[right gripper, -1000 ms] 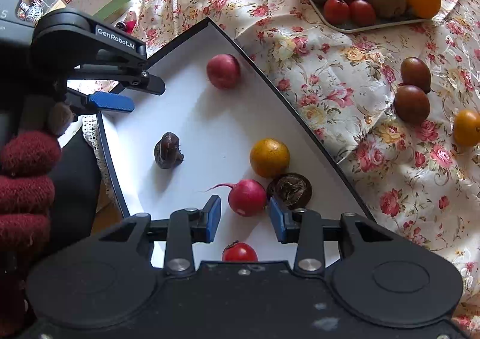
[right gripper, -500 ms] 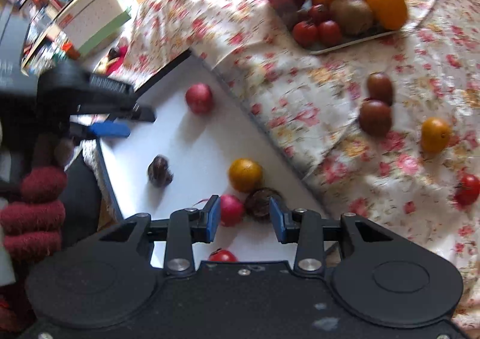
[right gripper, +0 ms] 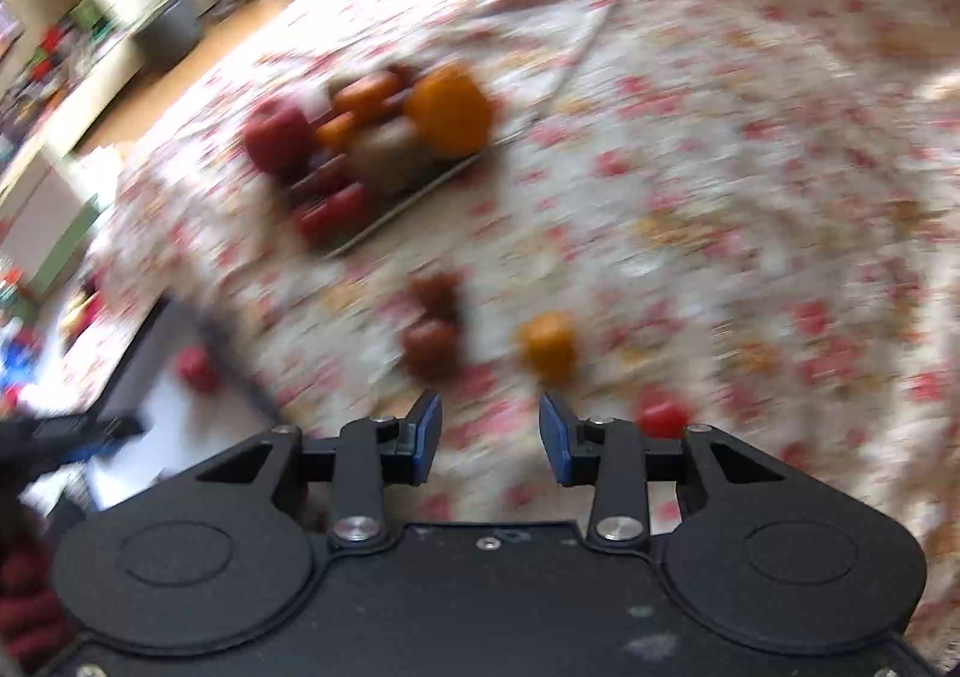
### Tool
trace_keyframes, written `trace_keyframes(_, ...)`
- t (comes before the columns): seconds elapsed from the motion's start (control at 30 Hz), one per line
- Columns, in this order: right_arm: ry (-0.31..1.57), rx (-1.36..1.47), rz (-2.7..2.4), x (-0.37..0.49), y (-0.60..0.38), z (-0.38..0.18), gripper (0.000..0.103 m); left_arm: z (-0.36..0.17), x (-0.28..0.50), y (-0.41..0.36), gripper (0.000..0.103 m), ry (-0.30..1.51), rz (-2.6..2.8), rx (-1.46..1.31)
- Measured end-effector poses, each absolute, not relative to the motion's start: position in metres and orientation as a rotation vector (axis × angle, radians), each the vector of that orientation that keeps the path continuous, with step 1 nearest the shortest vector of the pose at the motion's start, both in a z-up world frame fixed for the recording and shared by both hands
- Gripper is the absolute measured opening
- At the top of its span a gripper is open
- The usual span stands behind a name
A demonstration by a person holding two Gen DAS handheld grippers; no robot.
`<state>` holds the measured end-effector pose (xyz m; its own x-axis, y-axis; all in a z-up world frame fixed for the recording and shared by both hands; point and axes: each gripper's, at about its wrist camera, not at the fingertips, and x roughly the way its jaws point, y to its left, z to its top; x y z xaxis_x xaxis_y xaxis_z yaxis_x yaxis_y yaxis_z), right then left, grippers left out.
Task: Organize fruits
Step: 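Move both open tools from the box back to the loose fruits, then close the right tool on a red tomato while the left tool grasps a dark brown plum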
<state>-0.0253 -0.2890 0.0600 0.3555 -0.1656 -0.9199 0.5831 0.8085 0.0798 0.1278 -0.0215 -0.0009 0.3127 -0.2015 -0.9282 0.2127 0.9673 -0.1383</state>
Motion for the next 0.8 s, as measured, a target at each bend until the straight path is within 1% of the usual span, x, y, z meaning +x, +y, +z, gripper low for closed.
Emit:
trace_keyframes(0.17,1.096,0.469,-0.603,-0.037,-0.331,0.057,0.039,0.003,0.121,-0.033,0.048,1.197,-0.318,0.047)
trace_keyframes(0.3,1.104,0.503,-0.619,-0.041,-0.347,0.048,0.039,0.003,0.117,-0.041,0.048,1.186,-0.332,0.087)
trace_keyframes(0.47,1.176,0.507,-0.533,-0.031,-0.343,0.034,0.039,0.004,0.113,-0.046,0.048,1.171,-0.353,0.107)
trace_keyframes(0.67,1.256,0.403,-0.539,-0.028,-0.334,0.020,0.039,0.012,0.110,-0.048,0.048,1.139,-0.393,0.094)
trace_keyframes(0.8,1.287,0.421,-0.543,-0.029,-0.338,0.007,0.039,0.015,0.108,-0.051,0.048,1.120,-0.422,0.093)
